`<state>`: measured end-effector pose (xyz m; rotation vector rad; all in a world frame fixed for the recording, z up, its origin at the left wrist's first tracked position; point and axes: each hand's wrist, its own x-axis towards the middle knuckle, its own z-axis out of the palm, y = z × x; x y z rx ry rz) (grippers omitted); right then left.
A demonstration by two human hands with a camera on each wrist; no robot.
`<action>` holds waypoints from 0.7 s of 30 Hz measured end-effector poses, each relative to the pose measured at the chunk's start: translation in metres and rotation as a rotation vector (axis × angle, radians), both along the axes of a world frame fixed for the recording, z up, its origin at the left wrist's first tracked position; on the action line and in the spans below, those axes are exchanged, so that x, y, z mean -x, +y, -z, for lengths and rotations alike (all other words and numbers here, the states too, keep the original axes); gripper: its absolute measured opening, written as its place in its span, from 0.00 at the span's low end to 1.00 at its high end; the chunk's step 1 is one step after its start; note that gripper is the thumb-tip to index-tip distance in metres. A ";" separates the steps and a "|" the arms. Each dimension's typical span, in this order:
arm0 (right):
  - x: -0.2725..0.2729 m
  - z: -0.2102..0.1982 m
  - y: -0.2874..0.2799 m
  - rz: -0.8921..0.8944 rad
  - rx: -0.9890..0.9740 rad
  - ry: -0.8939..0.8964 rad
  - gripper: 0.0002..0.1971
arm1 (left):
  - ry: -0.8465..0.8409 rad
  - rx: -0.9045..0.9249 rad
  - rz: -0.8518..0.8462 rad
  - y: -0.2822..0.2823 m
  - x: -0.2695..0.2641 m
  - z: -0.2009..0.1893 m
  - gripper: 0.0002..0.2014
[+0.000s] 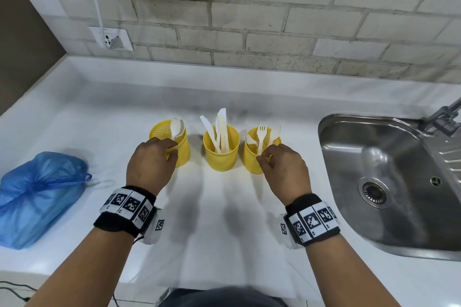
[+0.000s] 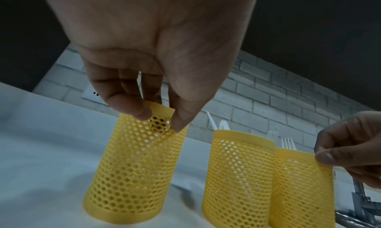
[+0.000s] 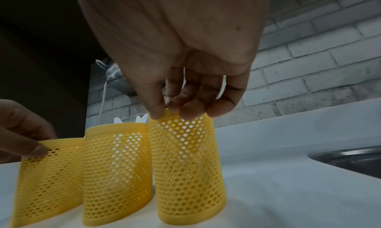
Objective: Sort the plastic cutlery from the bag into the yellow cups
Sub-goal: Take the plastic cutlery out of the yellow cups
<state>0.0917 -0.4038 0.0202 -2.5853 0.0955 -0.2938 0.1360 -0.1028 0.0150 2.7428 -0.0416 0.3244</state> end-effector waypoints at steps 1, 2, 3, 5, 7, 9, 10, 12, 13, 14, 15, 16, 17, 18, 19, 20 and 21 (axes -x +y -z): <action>0.001 -0.001 0.000 0.004 0.005 0.010 0.08 | 0.002 0.009 0.014 0.001 0.000 0.000 0.10; 0.002 -0.001 -0.001 0.007 0.006 0.019 0.08 | 0.004 0.017 0.030 0.001 0.000 -0.001 0.09; 0.004 -0.002 -0.001 0.009 0.005 0.026 0.08 | 0.006 0.023 0.044 0.001 0.000 -0.001 0.09; 0.008 -0.002 -0.001 0.007 0.006 0.034 0.08 | 0.009 0.038 0.060 0.002 0.000 -0.002 0.09; 0.012 -0.003 0.001 0.003 0.005 0.037 0.07 | 0.015 0.051 0.062 0.001 0.000 -0.002 0.09; 0.014 -0.005 0.002 0.001 0.003 0.052 0.08 | 0.021 0.059 0.065 0.001 0.000 -0.003 0.09; 0.014 -0.006 0.003 0.000 0.004 0.062 0.08 | 0.025 0.063 0.067 0.001 0.000 -0.003 0.09; 0.015 -0.008 0.004 0.005 -0.002 0.070 0.07 | 0.029 0.077 0.070 0.002 0.001 -0.003 0.10; 0.016 -0.009 0.005 0.008 -0.008 0.061 0.07 | 0.026 0.086 0.071 0.002 0.002 -0.004 0.10; 0.018 -0.011 0.006 0.011 -0.015 0.040 0.08 | 0.021 0.094 0.072 0.003 0.002 -0.004 0.11; 0.018 -0.012 0.008 0.003 -0.022 0.015 0.08 | 0.012 0.104 0.072 0.003 0.004 -0.004 0.11; 0.019 -0.014 0.010 -0.020 -0.025 -0.009 0.08 | 0.001 0.117 0.071 0.004 0.005 -0.004 0.11; 0.019 -0.015 0.014 -0.059 -0.019 -0.030 0.08 | -0.012 0.131 0.068 0.004 0.006 -0.004 0.11; 0.019 -0.017 0.019 -0.109 0.000 -0.050 0.08 | -0.024 0.142 0.068 0.005 0.007 -0.004 0.10; 0.018 -0.018 0.025 -0.157 0.035 -0.073 0.09 | -0.035 0.149 0.073 0.005 0.007 -0.003 0.10; 0.016 -0.019 0.032 -0.194 0.088 -0.099 0.10 | -0.043 0.152 0.080 0.005 0.006 -0.002 0.10; 0.012 -0.018 0.039 -0.210 0.152 -0.125 0.10 | -0.048 0.154 0.087 0.006 0.006 -0.001 0.10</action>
